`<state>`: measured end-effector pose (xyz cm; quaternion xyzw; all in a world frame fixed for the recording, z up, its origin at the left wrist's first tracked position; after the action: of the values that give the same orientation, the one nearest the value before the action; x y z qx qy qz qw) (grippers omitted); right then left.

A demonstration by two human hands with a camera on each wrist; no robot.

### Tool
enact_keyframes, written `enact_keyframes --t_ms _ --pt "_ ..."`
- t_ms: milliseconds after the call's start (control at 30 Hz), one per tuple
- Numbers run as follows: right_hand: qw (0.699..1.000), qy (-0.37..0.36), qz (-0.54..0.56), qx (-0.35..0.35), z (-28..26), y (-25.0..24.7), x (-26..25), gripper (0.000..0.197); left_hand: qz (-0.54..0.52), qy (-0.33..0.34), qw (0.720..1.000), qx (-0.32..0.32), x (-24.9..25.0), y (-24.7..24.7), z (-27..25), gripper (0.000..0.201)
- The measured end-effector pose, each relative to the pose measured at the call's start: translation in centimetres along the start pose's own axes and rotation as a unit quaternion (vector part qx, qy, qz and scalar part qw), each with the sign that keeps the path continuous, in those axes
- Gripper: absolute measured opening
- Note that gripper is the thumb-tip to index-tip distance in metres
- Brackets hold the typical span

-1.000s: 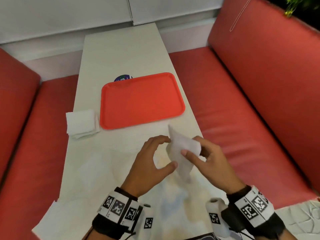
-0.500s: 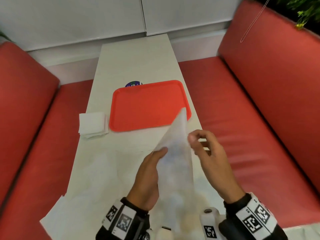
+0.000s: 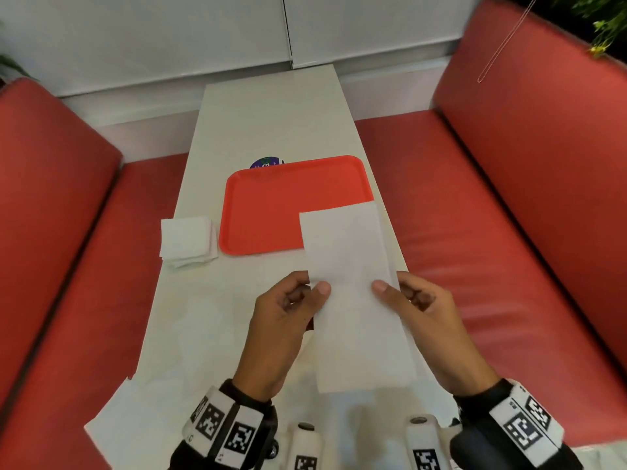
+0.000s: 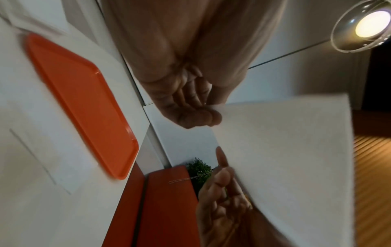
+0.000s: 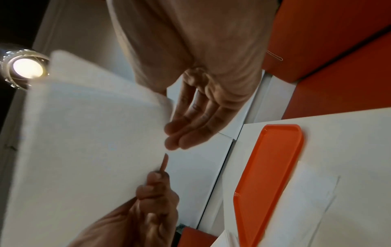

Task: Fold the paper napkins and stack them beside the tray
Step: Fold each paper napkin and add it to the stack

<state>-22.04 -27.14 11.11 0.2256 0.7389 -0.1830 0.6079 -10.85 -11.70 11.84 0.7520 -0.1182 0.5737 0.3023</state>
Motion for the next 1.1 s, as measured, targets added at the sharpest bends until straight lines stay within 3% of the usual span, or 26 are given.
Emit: enact_keyframes --t_ms 167,233,333,467,533,567,700,833,867,1000,1100 --pt "0.999 -0.046 0.006 0.001 0.4 0.7 -0.5 0.019 -0.025 0.041 0.998 -0.040 1.2 -0.8 0.2 0.027" --pt "0.997 -0.070 -0.005 -0.019 0.4 1.1 -0.8 0.036 -0.008 0.059 0.996 -0.069 1.8 -1.2 -0.1 0.047" --pt "0.998 -0.049 0.013 -0.039 0.5 1.8 -1.2 0.050 0.021 0.080 0.992 -0.091 2.4 -2.1 -0.2 0.048" --pt "0.998 -0.028 0.031 -0.057 1.0 3.1 -1.5 0.040 0.030 0.110 0.989 -0.092 2.8 -3.7 0.1 0.048" --pt "0.997 -0.062 -0.022 -0.036 1.4 3.8 -1.6 0.019 0.014 0.115 0.990 -0.075 3.0 -4.5 0.2 0.041" --pt "0.996 -0.075 -0.042 -0.031 1.5 4.3 -1.9 0.007 -0.006 0.112 0.992 -0.061 3.1 -4.9 0.2 0.034" --pt "0.992 -0.090 -0.090 -0.011 2.1 6.2 -2.2 0.008 -0.107 0.018 0.994 -0.019 3.1 -6.8 0.9 0.025" --pt "0.987 -0.100 -0.124 -0.004 2.7 8.8 -2.6 0.014 -0.105 -0.054 0.993 0.009 3.2 -9.0 1.8 0.059" --pt "0.987 -0.098 -0.128 -0.008 2.9 9.7 -2.6 0.017 -0.085 -0.058 0.995 0.008 3.4 -9.5 2.1 0.059" --pt "0.993 -0.060 -0.101 -0.024 3.8 13.6 -2.0 0.029 -0.003 -0.025 1.000 0.016 4.0 -11.9 3.3 0.024" --pt "0.991 -0.022 -0.133 -0.009 5.0 16.7 -1.1 0.025 0.075 0.019 0.997 0.001 4.3 -14.6 4.1 0.015"
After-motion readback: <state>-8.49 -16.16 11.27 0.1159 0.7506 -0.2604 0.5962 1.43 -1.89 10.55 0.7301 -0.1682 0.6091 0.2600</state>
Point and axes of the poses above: each hand's wrist, its own z-axis towards the middle knuckle, its own y-axis out of the palm, x = y × z, the point moved 3 cm from there along z, towards the middle knuckle, and after that the axes turned 13 degrees about -z, right-handed, at the moved point
